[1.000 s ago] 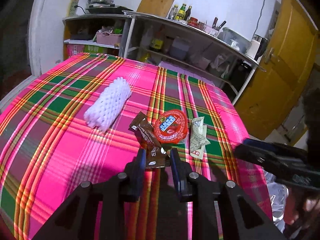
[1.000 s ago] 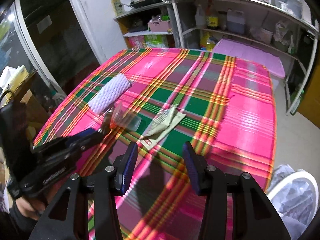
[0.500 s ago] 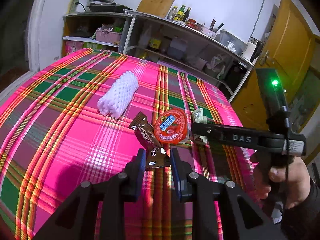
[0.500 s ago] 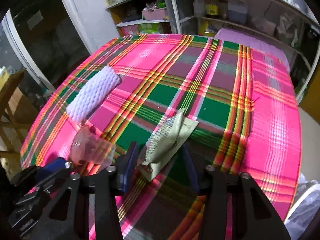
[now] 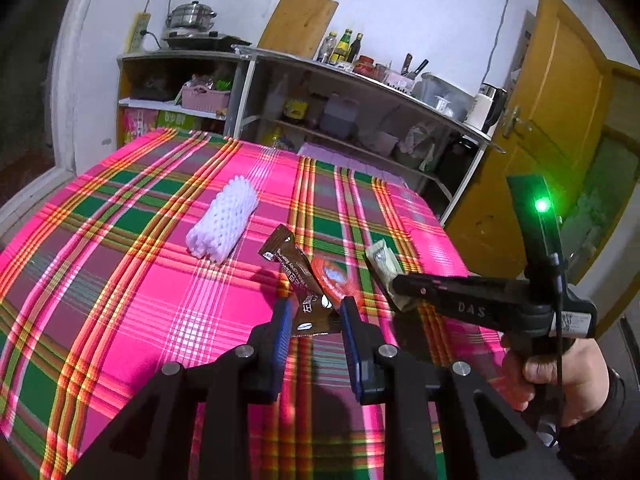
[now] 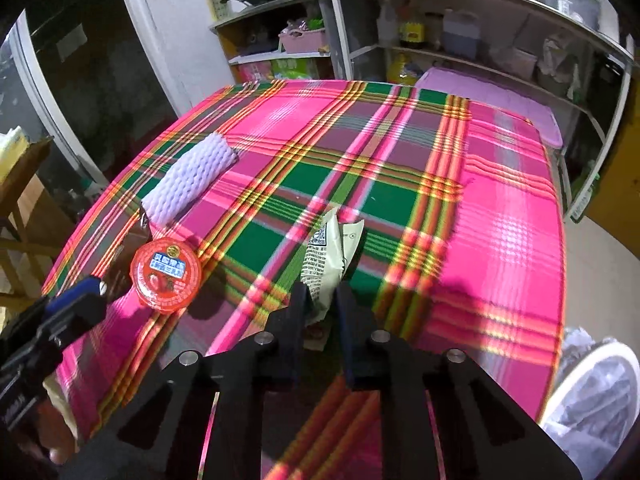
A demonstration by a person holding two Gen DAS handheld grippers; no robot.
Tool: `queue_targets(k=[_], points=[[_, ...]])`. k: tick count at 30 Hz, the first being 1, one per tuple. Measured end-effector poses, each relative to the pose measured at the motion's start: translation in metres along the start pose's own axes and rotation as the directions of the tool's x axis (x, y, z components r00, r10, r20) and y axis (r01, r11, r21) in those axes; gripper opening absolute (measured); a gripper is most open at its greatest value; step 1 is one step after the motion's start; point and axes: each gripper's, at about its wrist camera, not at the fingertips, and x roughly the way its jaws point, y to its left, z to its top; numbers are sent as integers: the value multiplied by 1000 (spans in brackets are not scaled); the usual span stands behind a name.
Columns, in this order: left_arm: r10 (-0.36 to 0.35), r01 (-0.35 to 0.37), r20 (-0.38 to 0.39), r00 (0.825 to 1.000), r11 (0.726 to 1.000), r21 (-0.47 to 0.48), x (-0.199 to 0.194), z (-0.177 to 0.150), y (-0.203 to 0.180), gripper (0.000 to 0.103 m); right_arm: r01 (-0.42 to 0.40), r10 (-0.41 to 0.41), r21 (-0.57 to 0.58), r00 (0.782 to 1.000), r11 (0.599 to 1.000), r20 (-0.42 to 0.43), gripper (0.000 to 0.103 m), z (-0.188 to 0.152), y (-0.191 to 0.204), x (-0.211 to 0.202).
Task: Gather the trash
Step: 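Grasp the brown chocolate wrapper with the left tool while the right tool grasps the green-white wrapper, then carry both wrappers over the bin with both tools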
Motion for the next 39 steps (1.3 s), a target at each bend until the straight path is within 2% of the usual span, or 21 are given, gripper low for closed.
queue_targets(k=[9,13,23,39], points=[[30,-31,11,999,999,45,-12,-4,-18,25,-22,21,25,999,999,42,15,-20,-9,-34],[19,-20,16,1000,998,57,-21,-6,-28,25,-30,28,26,997,999,69,15,-25,-10,-50],[-26,25,9,1000,994,104,-28,-11,-65,25,-19,12,45,989,999,147,15,-50,-22,-101],[-135,143,-50,990,967,211,-22,-29,-146,25,39,-66,141,978,989,196,15,-100,-65,-157]])
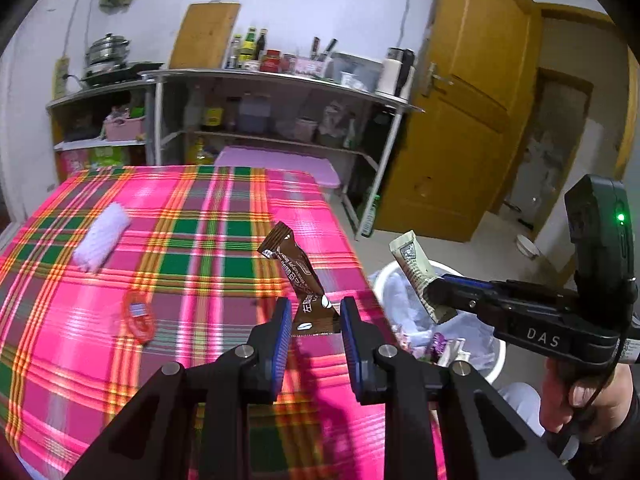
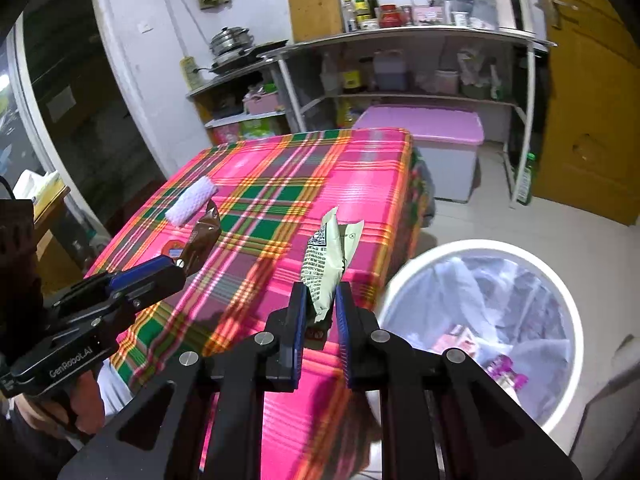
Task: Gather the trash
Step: 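Carry both wrappers over the bin with both tools, then open both tools to drop the wrappers into the bin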
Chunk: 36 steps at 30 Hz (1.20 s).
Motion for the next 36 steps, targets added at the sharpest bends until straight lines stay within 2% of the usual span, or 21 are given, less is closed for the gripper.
queue_targets(k=[20,36], points=[[-109,116,-84,991,990,80,47,-4,-67,25,102,-102,109,995,989,-4,15,-27,-74,-22],[-182,210,-214,960,971,115,113,-12,-107,25,151,-137,199,987,968,-79,18,-47,-124,-9]])
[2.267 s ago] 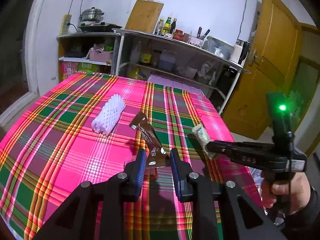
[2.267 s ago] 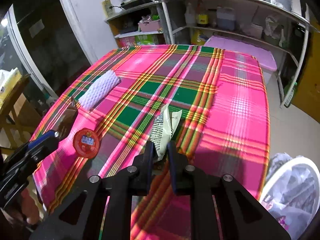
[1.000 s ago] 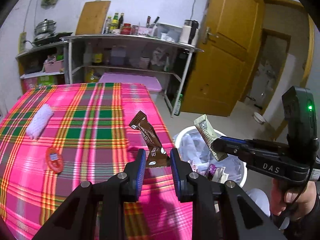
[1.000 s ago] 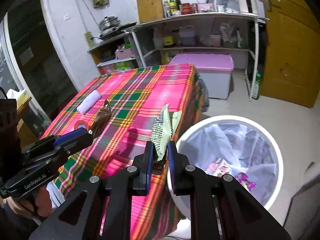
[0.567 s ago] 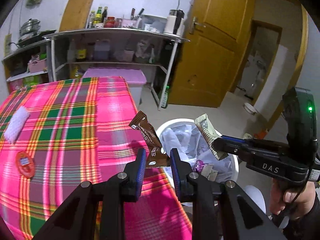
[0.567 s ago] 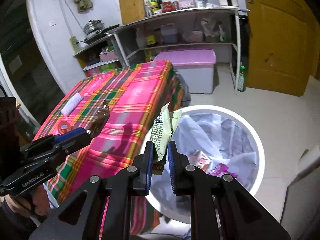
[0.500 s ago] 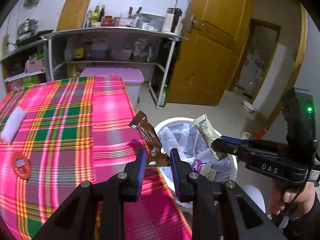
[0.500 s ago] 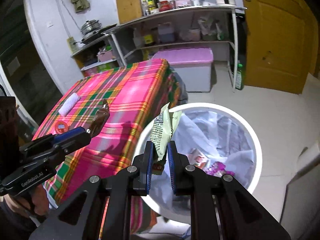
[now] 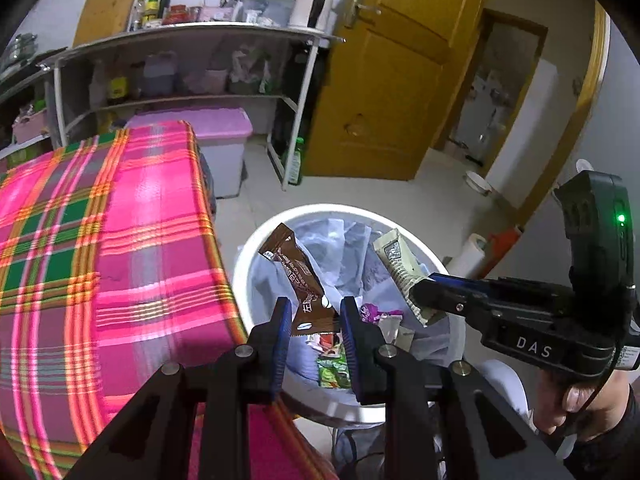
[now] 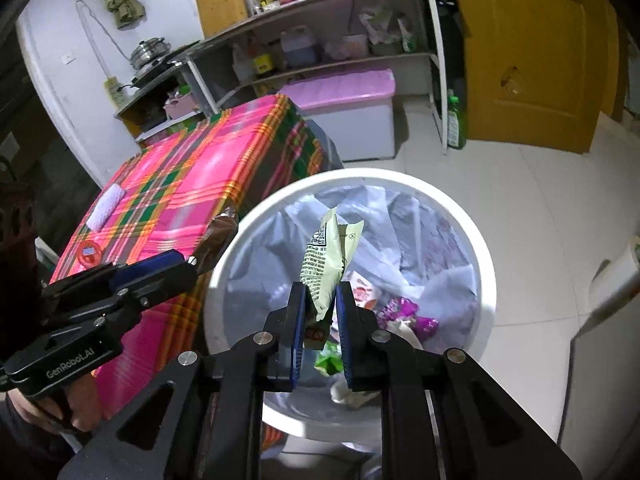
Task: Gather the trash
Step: 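Open both tools to drop the wrappers into the bin, then move both tools back over the table toward the clear cup and red lid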
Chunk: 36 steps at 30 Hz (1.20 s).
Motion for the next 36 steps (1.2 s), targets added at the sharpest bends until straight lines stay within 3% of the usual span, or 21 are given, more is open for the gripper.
queue_targets(k=[10,14,36], points=[[-11,10,-35,999,1000,-17,17,1,1,26,21,-20,8,1000,1000,-18,22,-4,-9,6],[-6,6,-21,1000,1000,-20,12,1,2,26,18,-18,-3,1000,1000,-1,32,-4,-3,0],[108,-100,112,988,993,-67,-74,-18,28,26,-38,48,-132,997,991,68,33,-7,64,-34]])
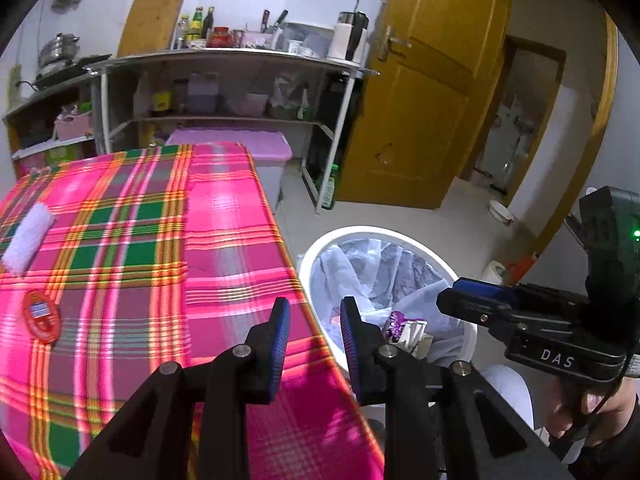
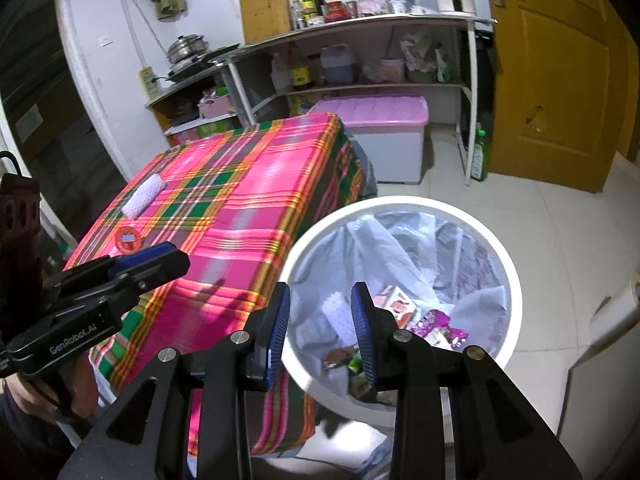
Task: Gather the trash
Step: 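Move both tools back over the table toward the clear cup and red lid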
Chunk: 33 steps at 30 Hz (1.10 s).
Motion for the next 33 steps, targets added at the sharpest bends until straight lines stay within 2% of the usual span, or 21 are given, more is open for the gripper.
queue_targets(k=[17,26,33], points=[[102,-97,85,991,993,-60,-52,-14,32,26,-69,72,-103,997,992,25,33,2,48,-5],[165,-154,110,980,983,-96,-71,-19,53,26,-103,109,-157,994,982,26,37,8,72,1],[240,-226,118,964,967,-120,-85,-24,74,26,-140,146,-200,989,970,17,38,14,93,12]])
